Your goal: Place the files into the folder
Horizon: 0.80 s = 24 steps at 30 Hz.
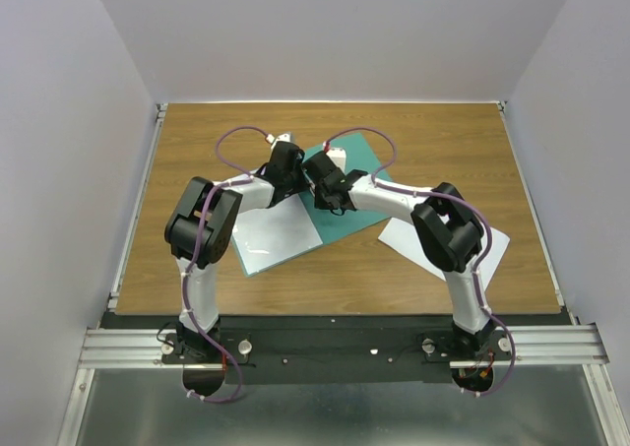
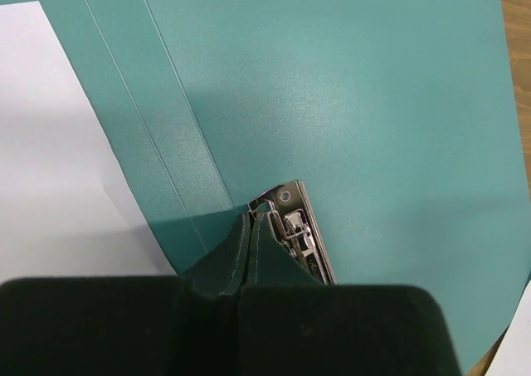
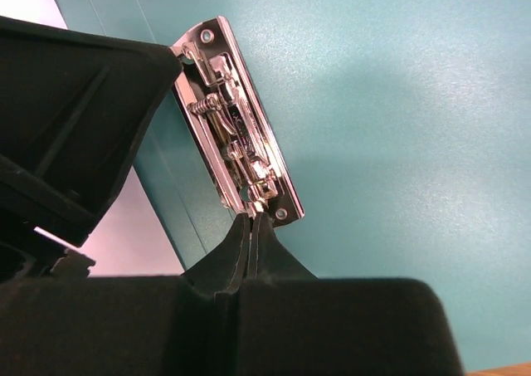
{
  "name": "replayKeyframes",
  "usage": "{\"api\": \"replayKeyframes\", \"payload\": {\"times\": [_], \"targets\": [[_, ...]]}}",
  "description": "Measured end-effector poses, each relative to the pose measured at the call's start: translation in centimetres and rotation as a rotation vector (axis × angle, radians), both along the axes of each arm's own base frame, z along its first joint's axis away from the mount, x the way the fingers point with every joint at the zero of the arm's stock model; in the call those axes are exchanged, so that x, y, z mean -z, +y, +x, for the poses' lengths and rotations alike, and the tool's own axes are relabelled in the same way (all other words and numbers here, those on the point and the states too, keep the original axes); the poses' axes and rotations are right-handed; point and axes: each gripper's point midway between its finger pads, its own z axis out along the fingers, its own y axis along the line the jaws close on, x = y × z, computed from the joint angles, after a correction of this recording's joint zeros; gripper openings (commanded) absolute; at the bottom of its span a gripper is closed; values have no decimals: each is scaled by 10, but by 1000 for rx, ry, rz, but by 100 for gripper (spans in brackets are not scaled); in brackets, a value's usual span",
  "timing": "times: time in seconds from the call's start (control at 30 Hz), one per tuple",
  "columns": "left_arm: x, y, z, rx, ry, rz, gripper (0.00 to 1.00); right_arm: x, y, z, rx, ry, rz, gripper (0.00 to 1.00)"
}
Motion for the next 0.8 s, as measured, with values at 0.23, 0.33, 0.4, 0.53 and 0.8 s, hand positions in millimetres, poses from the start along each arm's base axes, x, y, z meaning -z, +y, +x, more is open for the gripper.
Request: {"api": "replayKeyframes", "payload": {"times": [0.23,0.33,0.4,0.53,0.8], "targets": [[0,-1,2,8,-9,1,0,-12,-25,15,25,-76,-147,1],[0,0,2,11,-10,2,0,-8,-38,17,31,-74,-210,1],[-1,0,2,14,-9,1,0,-7,-43,17,23,-67,-233,1],[-1,-1,2,21,-7,-6,0,-9,-42,18,11,-69,-236,1],[-6,9,-8,23,30,-21,0,-56,-35,20,30,-131,-142,28]]}}
